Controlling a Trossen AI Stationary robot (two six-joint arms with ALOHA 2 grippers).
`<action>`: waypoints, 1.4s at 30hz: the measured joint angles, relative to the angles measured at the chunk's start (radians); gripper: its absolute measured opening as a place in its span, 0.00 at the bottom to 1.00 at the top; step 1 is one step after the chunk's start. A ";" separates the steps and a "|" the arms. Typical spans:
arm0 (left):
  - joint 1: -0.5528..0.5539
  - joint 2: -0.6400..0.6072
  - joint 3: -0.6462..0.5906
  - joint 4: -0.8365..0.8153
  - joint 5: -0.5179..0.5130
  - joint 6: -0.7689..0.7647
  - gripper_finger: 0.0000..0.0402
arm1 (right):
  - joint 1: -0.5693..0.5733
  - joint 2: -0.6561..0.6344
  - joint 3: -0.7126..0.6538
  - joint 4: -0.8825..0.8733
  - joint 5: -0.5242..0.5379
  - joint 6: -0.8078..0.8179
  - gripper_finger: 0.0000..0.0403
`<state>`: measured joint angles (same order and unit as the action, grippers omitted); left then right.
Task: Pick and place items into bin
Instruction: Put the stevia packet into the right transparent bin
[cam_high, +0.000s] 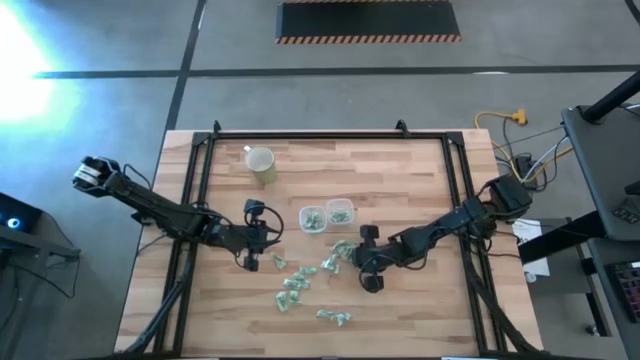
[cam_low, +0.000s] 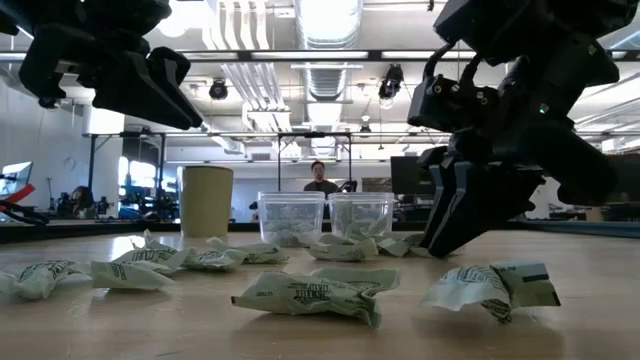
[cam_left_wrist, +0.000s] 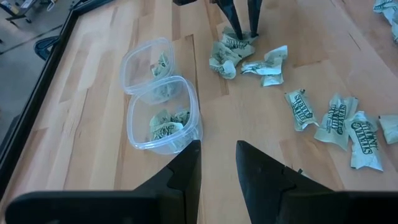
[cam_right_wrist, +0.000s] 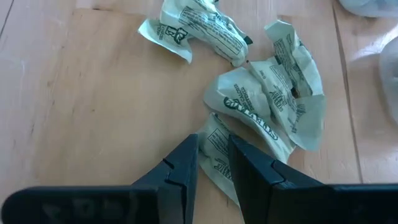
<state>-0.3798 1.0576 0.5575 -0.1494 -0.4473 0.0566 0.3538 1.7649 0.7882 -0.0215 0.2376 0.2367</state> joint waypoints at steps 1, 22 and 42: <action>0.000 0.000 0.000 0.000 0.000 0.000 0.21 | 0.000 0.000 0.000 0.000 0.000 0.000 0.20; 0.000 0.000 0.000 0.000 0.000 0.001 0.21 | 0.009 -0.059 0.019 -0.105 -0.015 0.004 0.02; 0.000 0.003 -0.002 0.001 0.000 0.001 0.21 | 0.057 -0.195 0.058 -0.319 0.203 0.078 0.02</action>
<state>-0.3798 1.0603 0.5560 -0.1481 -0.4473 0.0581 0.4110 1.5703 0.8467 -0.3401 0.4404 0.3150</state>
